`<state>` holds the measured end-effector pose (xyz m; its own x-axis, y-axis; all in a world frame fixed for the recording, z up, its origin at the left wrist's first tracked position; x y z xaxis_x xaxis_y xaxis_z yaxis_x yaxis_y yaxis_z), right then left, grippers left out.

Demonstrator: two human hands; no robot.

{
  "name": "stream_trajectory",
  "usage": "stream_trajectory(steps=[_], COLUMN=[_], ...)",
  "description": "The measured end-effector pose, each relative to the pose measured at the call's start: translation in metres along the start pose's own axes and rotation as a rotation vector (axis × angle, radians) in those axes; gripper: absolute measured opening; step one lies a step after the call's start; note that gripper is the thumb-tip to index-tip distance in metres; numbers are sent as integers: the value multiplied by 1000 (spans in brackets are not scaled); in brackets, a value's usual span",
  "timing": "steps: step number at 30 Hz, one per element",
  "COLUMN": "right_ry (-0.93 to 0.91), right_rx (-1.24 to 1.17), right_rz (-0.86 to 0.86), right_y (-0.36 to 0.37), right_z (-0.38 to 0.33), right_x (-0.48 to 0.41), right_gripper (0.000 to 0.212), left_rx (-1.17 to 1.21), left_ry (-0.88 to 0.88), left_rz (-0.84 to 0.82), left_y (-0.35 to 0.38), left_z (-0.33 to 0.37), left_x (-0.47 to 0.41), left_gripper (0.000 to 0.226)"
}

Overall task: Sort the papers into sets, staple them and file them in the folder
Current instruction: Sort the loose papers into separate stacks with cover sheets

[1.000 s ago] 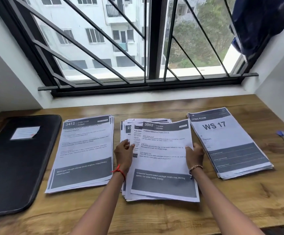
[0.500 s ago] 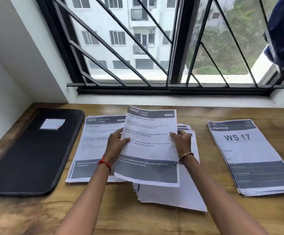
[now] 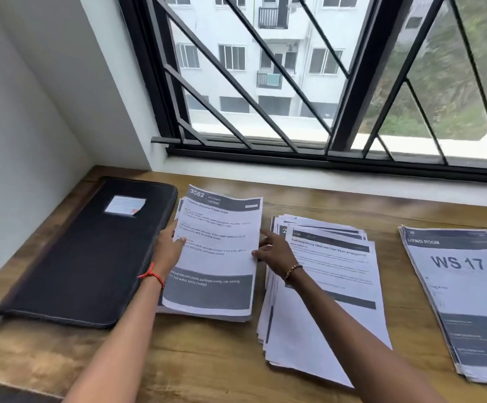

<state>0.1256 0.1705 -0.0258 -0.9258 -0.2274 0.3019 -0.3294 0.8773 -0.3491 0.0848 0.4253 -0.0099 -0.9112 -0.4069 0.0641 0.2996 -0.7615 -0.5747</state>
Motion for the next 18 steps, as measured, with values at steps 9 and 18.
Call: stream_trajectory(steps=[9, 18], right_ry=[-35, 334], right_rx=[134, 331], right_rz=[485, 830], right_y=[-64, -159], right_z=[19, 87], right_x=[9, 65], right_gripper=[19, 38], left_rx=[-287, -44], left_ry=[206, 158], left_rz=[148, -301], left_y=[24, 150], left_z=[35, 89], left_x=[27, 71], left_gripper=[46, 35])
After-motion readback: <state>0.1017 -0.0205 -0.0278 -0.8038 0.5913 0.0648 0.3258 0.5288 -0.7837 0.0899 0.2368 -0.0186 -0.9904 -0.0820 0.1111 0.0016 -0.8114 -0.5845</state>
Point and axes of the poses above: each hand's wrist, its own x-axis away from the middle knuckle, its own y-axis out of the palm, z = x × y, the point moved 8 cm from there along -x, towards the middle knuckle, and after that the axes turned 2 degrees about y, right-handed, at the moved point
